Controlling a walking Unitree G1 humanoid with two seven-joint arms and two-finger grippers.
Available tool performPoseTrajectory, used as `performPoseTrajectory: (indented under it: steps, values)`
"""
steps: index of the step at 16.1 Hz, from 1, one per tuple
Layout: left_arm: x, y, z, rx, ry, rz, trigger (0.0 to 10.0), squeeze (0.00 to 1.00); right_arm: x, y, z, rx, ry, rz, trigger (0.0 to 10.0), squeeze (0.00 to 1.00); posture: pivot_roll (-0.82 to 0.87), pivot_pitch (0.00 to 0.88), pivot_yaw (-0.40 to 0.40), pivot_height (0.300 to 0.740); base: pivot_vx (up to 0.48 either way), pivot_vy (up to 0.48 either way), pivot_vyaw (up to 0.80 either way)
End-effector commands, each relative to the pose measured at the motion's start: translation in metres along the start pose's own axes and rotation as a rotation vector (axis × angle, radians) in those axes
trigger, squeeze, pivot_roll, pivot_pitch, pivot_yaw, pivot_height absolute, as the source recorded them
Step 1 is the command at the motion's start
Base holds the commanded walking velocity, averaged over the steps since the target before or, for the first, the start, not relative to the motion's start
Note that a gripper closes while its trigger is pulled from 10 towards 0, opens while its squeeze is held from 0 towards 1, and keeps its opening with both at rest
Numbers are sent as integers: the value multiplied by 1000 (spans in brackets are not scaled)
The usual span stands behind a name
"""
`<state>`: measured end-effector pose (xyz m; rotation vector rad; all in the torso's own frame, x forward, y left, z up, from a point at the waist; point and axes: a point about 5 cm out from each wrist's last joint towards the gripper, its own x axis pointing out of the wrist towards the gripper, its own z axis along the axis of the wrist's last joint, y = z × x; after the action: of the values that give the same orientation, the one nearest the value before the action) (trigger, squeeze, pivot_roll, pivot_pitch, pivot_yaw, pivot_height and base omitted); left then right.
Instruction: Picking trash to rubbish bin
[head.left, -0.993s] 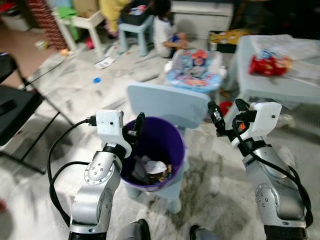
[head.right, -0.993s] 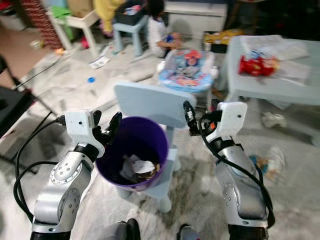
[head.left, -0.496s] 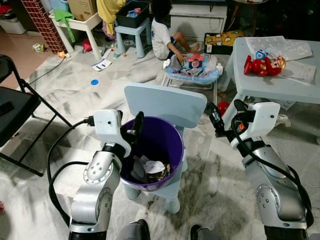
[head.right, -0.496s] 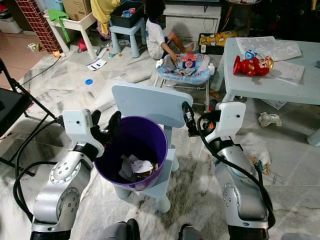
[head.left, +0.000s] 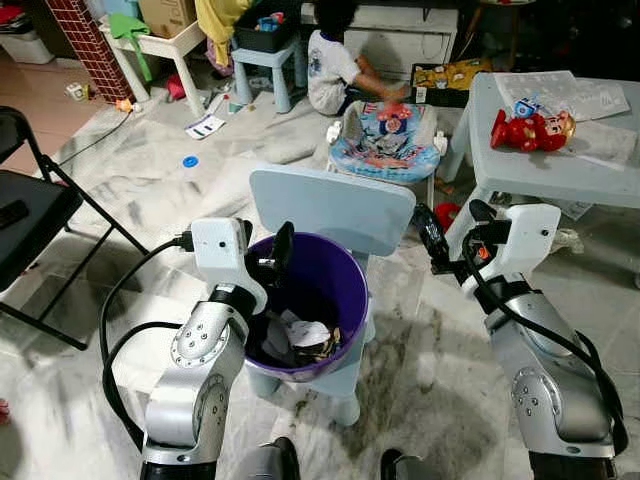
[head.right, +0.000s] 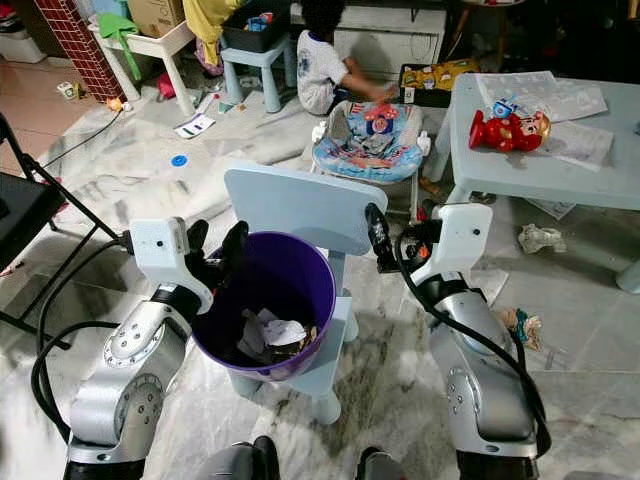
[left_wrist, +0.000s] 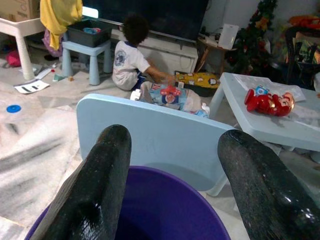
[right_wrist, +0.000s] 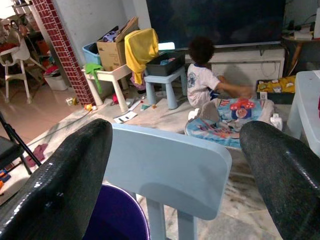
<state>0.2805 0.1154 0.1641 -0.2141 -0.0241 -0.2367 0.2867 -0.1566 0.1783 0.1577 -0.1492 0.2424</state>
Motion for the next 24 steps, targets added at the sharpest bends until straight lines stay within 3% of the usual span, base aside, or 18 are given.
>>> performPoseTrajectory:
  steps: [1, 5, 22, 24]
  values:
    - [1, 0, -2, -4, 16, -9, 10000, 0, 0, 4, 7, -11, -22, 15, 10000, 863, -20, 168, 53, 740, 0, 0, 0]
    - [0, 1, -3, -8, 24, -8, 10000, 0, 0, 4, 6, -11, -21, 15, 10000, 824, -20, 168, 53, 740, 0, 67, 0]
    - [3, -1, -6, -19, 31, -12, 10000, 0, 5, 4, 8, -17, -24, 31, 10000, 757, -24, 155, 41, 740, 0, 426, 0]
    - [3, -3, -4, -20, 10, -23, 10000, 0, 5, 4, 8, -20, -25, 32, 10000, 749, -27, 152, 39, 740, 0, 0, 0]
